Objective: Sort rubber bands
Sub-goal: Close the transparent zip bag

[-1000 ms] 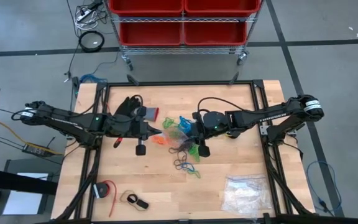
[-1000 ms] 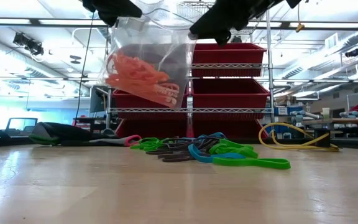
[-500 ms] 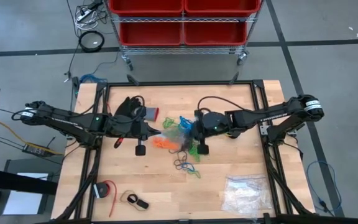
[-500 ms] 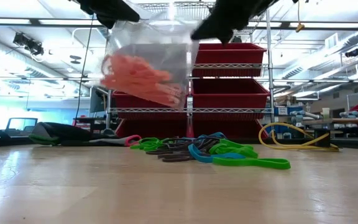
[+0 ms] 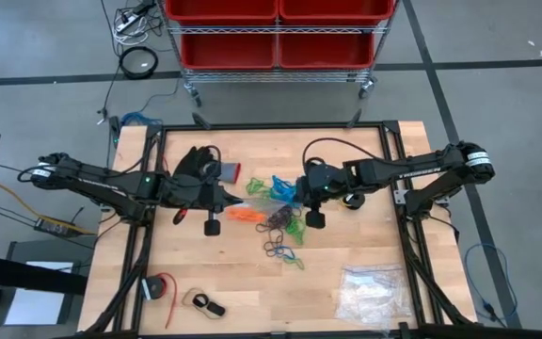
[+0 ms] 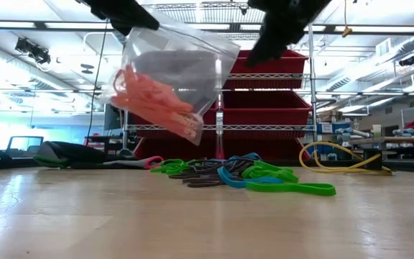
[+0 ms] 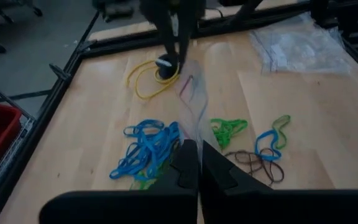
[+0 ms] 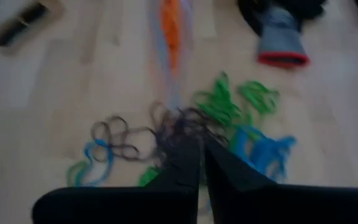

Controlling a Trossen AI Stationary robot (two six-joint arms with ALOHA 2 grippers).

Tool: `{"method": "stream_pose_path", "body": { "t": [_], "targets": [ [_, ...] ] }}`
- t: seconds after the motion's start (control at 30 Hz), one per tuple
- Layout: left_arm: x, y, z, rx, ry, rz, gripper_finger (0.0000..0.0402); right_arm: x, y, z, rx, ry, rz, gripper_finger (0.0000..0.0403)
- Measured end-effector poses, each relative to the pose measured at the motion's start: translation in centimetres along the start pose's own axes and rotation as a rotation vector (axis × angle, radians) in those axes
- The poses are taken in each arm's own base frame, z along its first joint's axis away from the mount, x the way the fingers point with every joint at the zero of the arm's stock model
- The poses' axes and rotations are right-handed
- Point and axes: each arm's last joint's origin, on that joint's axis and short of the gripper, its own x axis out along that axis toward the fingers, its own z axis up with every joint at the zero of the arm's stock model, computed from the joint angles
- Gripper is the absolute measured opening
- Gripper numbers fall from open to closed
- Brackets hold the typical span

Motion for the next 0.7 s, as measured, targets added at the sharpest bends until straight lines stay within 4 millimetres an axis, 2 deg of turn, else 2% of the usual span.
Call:
{"method": "stream_pose_path", "body": {
  "t": [0.1,0.17,0.37,0.43,0.53,0.7],
  "targets": [
    [0.0,0.0,-0.1,-0.009,0.011,-0.001,0.0001,-0.8,-0.2,0.0,-0.003,0.021,-0.056,0.0039],
    [0.0,0.0,0.0,-0.011,0.003,0.000,0.0001,-1.4,-0.2,0.7,0.003,-0.032,-0.054,0.0055],
    [0.3,-0.1,0.2,0.000,-0.018,0.001,0.0001,-2.8,1.1,4.7,-0.028,-0.343,0.077,0.0100],
    [0.6,-0.1,0.6,0.001,-0.018,0.001,0.0001,-2.5,1.7,5.7,-0.068,-0.418,0.121,0.0111],
    [1.3,-0.3,1.0,0.015,0.000,-0.001,0.0001,-1.5,2.3,6.8,-0.110,-0.437,0.135,0.0121],
    [2.5,-0.6,1.8,0.050,0.046,-0.007,0.0001,1.4,2.4,7.6,-0.141,-0.327,0.066,0.0126]
  ]
}}
